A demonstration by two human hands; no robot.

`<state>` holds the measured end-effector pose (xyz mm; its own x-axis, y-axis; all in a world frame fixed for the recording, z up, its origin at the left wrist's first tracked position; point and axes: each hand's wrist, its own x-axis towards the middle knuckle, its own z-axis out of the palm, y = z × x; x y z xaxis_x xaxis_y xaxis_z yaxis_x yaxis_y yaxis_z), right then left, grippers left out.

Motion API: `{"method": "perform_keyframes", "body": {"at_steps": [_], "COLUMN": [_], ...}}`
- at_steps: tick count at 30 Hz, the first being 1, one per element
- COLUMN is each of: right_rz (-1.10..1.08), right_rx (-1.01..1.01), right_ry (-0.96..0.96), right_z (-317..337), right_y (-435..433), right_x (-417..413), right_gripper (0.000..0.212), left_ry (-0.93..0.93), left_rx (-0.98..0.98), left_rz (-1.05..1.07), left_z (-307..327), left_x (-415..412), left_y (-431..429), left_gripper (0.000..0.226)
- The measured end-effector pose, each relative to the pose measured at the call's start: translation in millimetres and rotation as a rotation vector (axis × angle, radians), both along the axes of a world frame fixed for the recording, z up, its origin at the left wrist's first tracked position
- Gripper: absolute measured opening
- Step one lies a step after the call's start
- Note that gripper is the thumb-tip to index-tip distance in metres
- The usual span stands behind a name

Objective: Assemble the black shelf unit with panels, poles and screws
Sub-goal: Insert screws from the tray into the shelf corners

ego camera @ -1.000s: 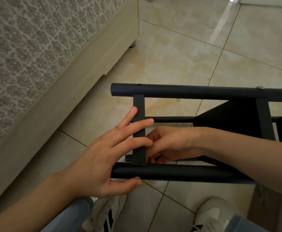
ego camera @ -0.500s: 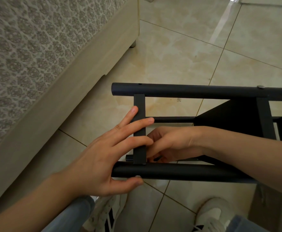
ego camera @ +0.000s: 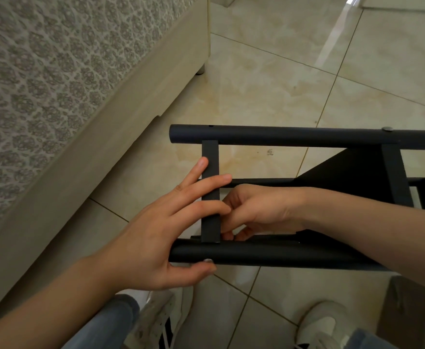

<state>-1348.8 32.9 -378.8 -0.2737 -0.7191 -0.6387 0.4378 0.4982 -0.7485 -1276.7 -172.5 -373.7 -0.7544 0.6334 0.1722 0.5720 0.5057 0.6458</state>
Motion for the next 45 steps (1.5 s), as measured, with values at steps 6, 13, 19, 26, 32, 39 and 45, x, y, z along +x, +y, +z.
{"method": "perform_keyframes", "body": {"at_steps": [6, 13, 19, 26, 32, 39, 45], "right_rz": [0.075, 0.186, 0.256, 0.304, 0.225, 0.206, 0.255], "right_rx": [-0.026, 0.117, 0.252, 0.349, 0.375, 0.454, 0.529], "right_ry": [0.017, 0.47, 0.6, 0.716, 0.802, 0.924, 0.977], "right_z": [5.2, 33.1, 58.5, 73.8, 80.0, 81.2, 88.0], "right_y": [6.8, 13.1, 28.1, 46.7, 58.5, 62.5, 70.2], "right_x": [-12.0, -34.2, -37.4, -7.1, 7.7, 13.9, 11.6], "right_gripper": [0.016, 0.017, 0.02, 0.022, 0.032, 0.03, 0.042], "left_ry": [-0.003, -0.058, -0.08, -0.331, -0.976, -0.99, -1.022], "left_rx": [0.003, 0.032, 0.006, 0.092, 0.41, 0.486, 0.469], "left_rz": [0.002, 0.022, 0.07, 0.277, 0.607, 0.611, 0.61], "left_z": [-2.4, -2.4, 3.0, 9.4, 4.9, 11.8, 24.5], "left_x": [-8.3, -24.1, -22.8, -9.9, 10.4, 19.1, 12.0], "left_y": [-2.0, -4.4, -6.1, -6.1, 10.4, 45.0, 44.0], "left_gripper": [0.056, 0.054, 0.062, 0.091, 0.12, 0.075, 0.068]}}
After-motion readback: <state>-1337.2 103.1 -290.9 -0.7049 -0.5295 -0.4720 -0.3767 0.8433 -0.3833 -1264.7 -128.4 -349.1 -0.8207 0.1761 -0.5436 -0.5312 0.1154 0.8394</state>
